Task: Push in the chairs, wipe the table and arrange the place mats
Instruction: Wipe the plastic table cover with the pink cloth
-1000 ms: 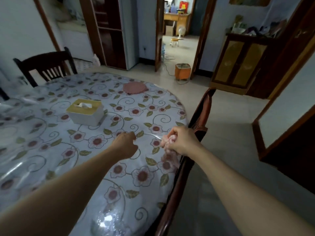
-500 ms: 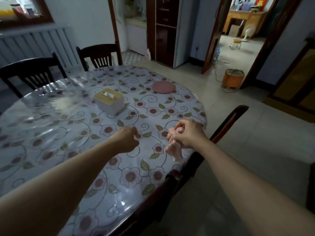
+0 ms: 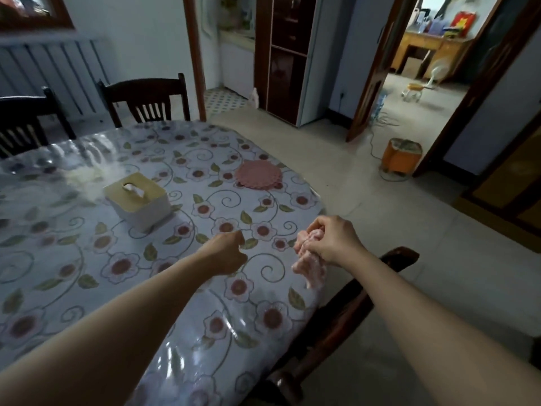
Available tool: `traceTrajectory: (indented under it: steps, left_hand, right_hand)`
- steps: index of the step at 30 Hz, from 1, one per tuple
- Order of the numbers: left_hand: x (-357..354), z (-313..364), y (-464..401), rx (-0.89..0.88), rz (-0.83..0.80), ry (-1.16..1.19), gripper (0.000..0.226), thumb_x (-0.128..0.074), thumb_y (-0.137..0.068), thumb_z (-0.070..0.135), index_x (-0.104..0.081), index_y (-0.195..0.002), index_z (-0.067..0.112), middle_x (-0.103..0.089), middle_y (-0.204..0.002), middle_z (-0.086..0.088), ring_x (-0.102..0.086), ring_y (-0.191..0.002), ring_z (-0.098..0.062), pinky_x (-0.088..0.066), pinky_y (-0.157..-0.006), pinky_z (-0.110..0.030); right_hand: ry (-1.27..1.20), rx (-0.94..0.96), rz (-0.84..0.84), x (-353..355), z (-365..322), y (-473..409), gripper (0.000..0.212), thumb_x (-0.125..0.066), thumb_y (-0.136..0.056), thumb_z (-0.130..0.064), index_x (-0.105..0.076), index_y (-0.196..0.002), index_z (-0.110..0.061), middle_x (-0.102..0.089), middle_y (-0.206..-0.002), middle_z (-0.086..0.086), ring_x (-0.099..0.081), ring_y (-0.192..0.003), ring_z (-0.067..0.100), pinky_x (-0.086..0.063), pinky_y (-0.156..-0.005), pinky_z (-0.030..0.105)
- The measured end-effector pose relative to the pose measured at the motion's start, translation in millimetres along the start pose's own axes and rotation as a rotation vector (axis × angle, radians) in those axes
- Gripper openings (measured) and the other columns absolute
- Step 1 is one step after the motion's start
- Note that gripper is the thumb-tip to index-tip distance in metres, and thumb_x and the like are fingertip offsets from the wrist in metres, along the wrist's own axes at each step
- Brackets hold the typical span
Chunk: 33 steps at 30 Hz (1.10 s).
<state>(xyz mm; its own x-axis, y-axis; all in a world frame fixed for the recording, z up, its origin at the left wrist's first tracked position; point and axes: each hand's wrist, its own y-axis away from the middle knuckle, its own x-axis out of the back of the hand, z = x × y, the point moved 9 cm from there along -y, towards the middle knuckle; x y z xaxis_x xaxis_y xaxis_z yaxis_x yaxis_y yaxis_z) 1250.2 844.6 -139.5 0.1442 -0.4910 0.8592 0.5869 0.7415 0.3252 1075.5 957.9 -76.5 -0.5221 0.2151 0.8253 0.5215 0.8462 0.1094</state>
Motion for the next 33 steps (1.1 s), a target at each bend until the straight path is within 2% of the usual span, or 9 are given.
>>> traceTrajectory:
  steps: [3, 7, 13, 16, 24, 29, 33]
  left_hand:
    - [-0.5, 22.5, -37.3, 0.044, 0.018, 0.008, 0.043, -0.056, -0.086, 0.027, -0.047, -0.126, 0.015, -0.054, -0.128, -0.012, -0.053, -0.113, -0.027, -0.043, -0.085, -0.030]
    - [-7.0, 63.3, -85.0, 0.111, 0.063, 0.008, 0.040, -0.054, -0.087, 0.030, -0.049, -0.124, 0.017, -0.057, -0.126, -0.012, -0.053, -0.113, -0.029, -0.046, -0.091, -0.035]
    - [-21.6, 134.1, -143.1, 0.250, 0.131, 0.055, 0.043, -0.058, -0.086, 0.026, -0.049, -0.126, 0.014, -0.056, -0.128, -0.012, -0.054, -0.114, -0.028, -0.044, -0.090, -0.032]
    - [-20.7, 164.8, -168.7, 0.299, 0.150, 0.067, 0.043, -0.059, -0.086, 0.026, -0.048, -0.126, 0.014, -0.055, -0.129, -0.013, -0.053, -0.115, -0.029, -0.045, -0.093, -0.033]
    - [10.1, 184.6, -244.4, 0.436, 0.186, 0.075, 0.043, -0.058, -0.087, 0.027, -0.047, -0.127, 0.015, -0.056, -0.128, -0.012, -0.055, -0.112, -0.028, -0.045, -0.090, -0.033]
    - [25.4, 175.9, -310.9, 0.485, 0.231, 0.118, 0.037, -0.058, -0.089, 0.023, -0.050, -0.123, 0.012, -0.058, -0.124, -0.012, -0.055, -0.111, -0.027, -0.044, -0.091, -0.034]
    - [22.5, 168.5, -337.5, 0.567, 0.197, 0.205, 0.032, -0.058, -0.089, 0.021, -0.052, -0.119, 0.012, -0.058, -0.120, -0.011, -0.055, -0.107, -0.026, -0.047, -0.094, -0.038]
  right_hand:
    - [-0.009, 0.024, -0.012, 15.0, 26.9, -41.4, 0.016, -0.072, -0.074, -0.016, -0.068, -0.088, -0.013, -0.069, -0.090, 0.004, -0.055, -0.075, 0.012, -0.036, -0.052, 0.015]
    - [-0.005, 0.065, -0.070, 42.5, 67.6, -99.4, 0.020, -0.073, -0.072, -0.014, -0.068, -0.091, -0.013, -0.069, -0.093, 0.005, -0.056, -0.079, 0.013, -0.039, -0.062, 0.017]
    - [-0.002, 0.193, -0.158, 92.3, 119.0, -187.3, 0.023, -0.073, -0.068, -0.012, -0.070, -0.090, -0.013, -0.070, -0.087, 0.004, -0.059, -0.077, 0.014, -0.041, -0.061, 0.017]
    - [-0.010, 0.234, -0.205, 110.8, 134.7, -229.4, 0.023, -0.072, -0.069, -0.012, -0.071, -0.091, -0.012, -0.069, -0.084, 0.003, -0.057, -0.073, 0.013, -0.035, -0.055, 0.011]
    - [-0.043, 0.332, -0.286, 125.7, 133.5, -330.1, 0.018, -0.069, -0.074, -0.013, -0.070, -0.091, -0.013, -0.071, -0.090, 0.005, -0.059, -0.072, 0.011, -0.040, -0.057, 0.014]
    - [0.008, 0.400, -0.351, 118.9, 114.1, -396.5, 0.023, -0.070, -0.074, -0.013, -0.070, -0.097, -0.009, -0.070, -0.096, 0.009, -0.065, -0.087, 0.020, -0.055, -0.069, 0.026]
    - [0.054, 0.475, -0.417, 111.5, 92.5, -441.2, 0.024, -0.069, -0.076, -0.010, -0.069, -0.100, -0.009, -0.069, -0.098, 0.009, -0.064, -0.087, 0.019, -0.051, -0.065, 0.023]
